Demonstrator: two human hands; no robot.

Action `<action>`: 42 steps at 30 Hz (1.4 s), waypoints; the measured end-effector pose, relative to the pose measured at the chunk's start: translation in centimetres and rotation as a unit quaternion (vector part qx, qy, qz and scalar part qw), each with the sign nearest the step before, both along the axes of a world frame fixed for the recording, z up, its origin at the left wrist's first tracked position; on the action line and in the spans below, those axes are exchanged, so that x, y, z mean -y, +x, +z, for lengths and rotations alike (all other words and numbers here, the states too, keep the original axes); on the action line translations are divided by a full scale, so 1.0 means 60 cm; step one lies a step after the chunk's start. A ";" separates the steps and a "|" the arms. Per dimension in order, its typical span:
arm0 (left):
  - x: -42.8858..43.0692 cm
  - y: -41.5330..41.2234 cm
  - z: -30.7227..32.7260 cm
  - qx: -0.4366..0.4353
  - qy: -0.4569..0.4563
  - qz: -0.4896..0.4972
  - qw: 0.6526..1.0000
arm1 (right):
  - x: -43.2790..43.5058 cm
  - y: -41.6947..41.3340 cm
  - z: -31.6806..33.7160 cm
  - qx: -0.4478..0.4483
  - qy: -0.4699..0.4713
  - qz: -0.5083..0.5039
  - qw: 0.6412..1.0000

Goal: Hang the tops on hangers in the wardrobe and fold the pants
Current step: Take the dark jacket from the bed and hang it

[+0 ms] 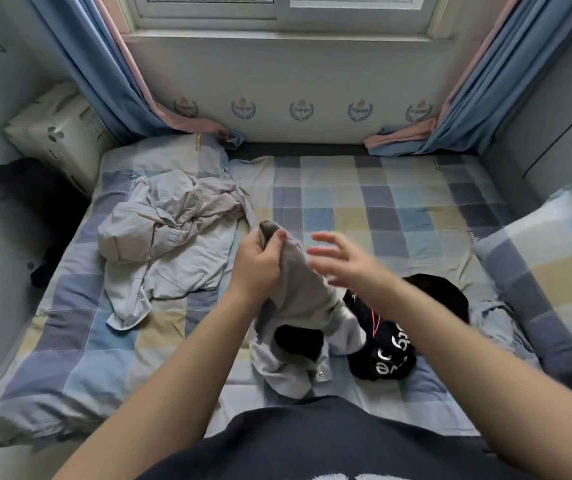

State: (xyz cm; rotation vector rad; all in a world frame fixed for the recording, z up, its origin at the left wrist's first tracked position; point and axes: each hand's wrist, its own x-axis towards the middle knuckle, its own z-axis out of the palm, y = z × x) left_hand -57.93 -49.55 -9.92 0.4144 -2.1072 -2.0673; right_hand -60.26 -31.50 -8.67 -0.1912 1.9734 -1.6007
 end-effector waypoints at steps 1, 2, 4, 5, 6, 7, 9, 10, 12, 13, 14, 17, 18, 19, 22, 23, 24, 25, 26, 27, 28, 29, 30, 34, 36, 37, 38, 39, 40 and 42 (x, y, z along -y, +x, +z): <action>-0.002 0.004 -0.005 0.021 0.022 0.011 0.999 | 0.001 0.025 -0.023 -0.009 0.020 0.022 1.000; -0.004 0.008 -0.008 0.047 0.049 0.026 0.997 | 0.005 0.048 -0.043 -0.021 0.042 0.040 0.998; -0.002 0.011 -0.008 0.097 0.110 0.057 0.988 | 0.022 0.080 -0.081 -0.060 0.107 0.038 0.992; 0.001 0.011 -0.005 0.115 0.146 0.067 0.980 | 0.029 0.089 -0.093 -0.077 0.135 0.024 0.988; 0.004 0.011 0.000 0.123 0.181 0.072 0.973 | 0.034 0.092 -0.099 -0.089 0.150 0.015 0.985; 0.007 0.012 0.005 0.126 0.208 0.074 0.967 | 0.036 0.090 -0.104 -0.104 0.152 0.004 0.983; 0.015 0.015 0.013 0.124 0.219 0.072 0.965 | 0.035 0.082 -0.101 -0.140 0.149 -0.034 0.978; 0.019 0.016 0.015 0.122 0.211 0.075 0.967 | 0.032 0.076 -0.094 -0.148 0.138 -0.051 0.978; 0.029 0.015 0.017 0.110 0.200 0.103 0.968 | 0.025 0.061 -0.072 -0.149 0.097 -0.067 0.982; 0.034 0.014 0.016 0.100 0.193 0.122 0.968 | 0.021 0.052 -0.058 -0.157 0.079 -0.068 0.982; 0.039 0.015 0.014 0.090 0.175 0.140 0.970 | 0.016 0.042 -0.043 -0.171 0.069 -0.068 0.980; 0.041 0.026 0.008 0.050 0.090 0.083 0.991 | 0.002 0.011 0.006 -0.211 0.045 -0.081 0.973; 0.039 0.030 0.004 0.044 0.066 0.032 0.996 | -0.001 0.002 0.021 -0.214 0.032 -0.083 0.973; 0.037 0.033 -0.005 0.044 0.036 -0.022 0.998 | -0.003 -0.005 0.035 -0.205 0.016 -0.081 0.975; 0.024 0.036 -0.029 0.062 -0.088 -0.156 0.982 | -0.013 -0.020 0.064 -0.141 -0.059 -0.086 0.984; 0.016 0.035 -0.032 0.061 -0.112 -0.178 0.976 | -0.018 -0.025 0.070 -0.110 -0.085 -0.094 0.986; 0.008 0.032 -0.034 0.053 -0.117 -0.190 0.973 | -0.023 -0.031 0.073 -0.080 -0.110 -0.100 0.986; -0.002 0.027 -0.036 0.044 -0.115 -0.190 0.974 | -0.028 -0.037 0.076 -0.058 -0.130 -0.108 0.984; -0.013 0.022 -0.039 0.039 -0.117 -0.182 0.976 | -0.031 -0.043 0.078 -0.046 -0.144 -0.118 0.981; -0.023 0.017 -0.043 0.037 -0.118 -0.176 0.977 | -0.034 -0.049 0.081 -0.041 -0.152 -0.127 0.979; -0.033 0.012 -0.047 0.034 -0.115 -0.179 0.977 | -0.038 -0.054 0.084 -0.041 -0.157 -0.133 0.978; -0.043 0.009 -0.052 0.032 -0.106 -0.186 0.976 | -0.042 -0.058 0.086 -0.041 -0.161 -0.138 0.976; -0.052 0.007 -0.057 0.032 -0.102 -0.191 0.976 | -0.046 -0.062 0.087 -0.041 -0.164 -0.141 0.976; -0.060 -0.004 -0.082 0.023 -0.112 -0.138 0.984 | -0.064 -0.074 0.081 -0.035 -0.170 -0.179 0.969; -0.053 -0.010 -0.091 0.014 -0.095 -0.093 0.991 | -0.074 -0.077 0.080 -0.035 -0.155 -0.205 0.966; -0.047 -0.012 -0.093 0.010 -0.090 -0.075 0.993 | -0.078 -0.079 0.080 -0.026 -0.144 -0.221 0.964; -0.040 -0.014 -0.095 0.004 -0.086 -0.063 0.994 | -0.082 -0.081 0.080 -0.011 -0.135 -0.239 0.961; -0.032 -0.015 -0.097 -0.001 -0.079 -0.056 0.995 | -0.085 -0.084 0.079 0.010 -0.128 -0.258 0.958; -0.023 -0.014 -0.099 -0.003 -0.071 -0.052 0.996 | -0.086 -0.086 0.076 0.036 -0.120 -0.274 0.954; -0.007 -0.016 -0.104 0.007 -0.051 -0.052 0.997 | -0.089 -0.092 0.065 0.110 -0.118 -0.277 0.947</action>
